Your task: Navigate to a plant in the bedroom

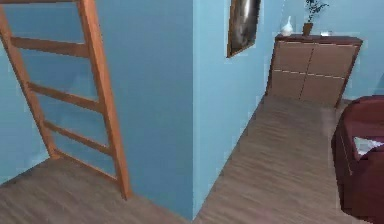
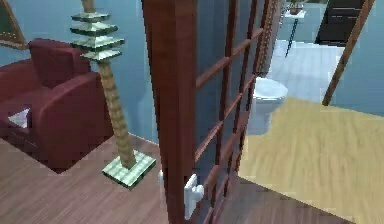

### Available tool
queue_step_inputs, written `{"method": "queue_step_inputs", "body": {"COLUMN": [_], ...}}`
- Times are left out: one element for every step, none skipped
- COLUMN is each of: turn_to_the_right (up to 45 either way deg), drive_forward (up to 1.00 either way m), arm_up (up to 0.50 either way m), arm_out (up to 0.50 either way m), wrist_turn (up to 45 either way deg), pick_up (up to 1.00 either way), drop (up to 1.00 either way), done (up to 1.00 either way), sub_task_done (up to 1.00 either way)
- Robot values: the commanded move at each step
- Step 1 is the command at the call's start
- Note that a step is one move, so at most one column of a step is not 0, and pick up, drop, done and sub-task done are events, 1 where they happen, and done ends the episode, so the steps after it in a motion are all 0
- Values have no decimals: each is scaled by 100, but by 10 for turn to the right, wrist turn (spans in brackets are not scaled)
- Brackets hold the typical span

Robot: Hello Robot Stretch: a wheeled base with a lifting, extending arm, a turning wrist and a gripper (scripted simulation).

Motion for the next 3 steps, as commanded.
{"method": "queue_step_inputs", "body": {"turn_to_the_right": [0,330,0], "drive_forward": [45,0,100], "arm_up": [0,0,0], "arm_out": [0,0,0], "wrist_turn": [0,0,0], "pick_up": [0,0,0], "drop": [0,0,0], "done": [0,0,0], "sub_task_done": [0,0,0]}}
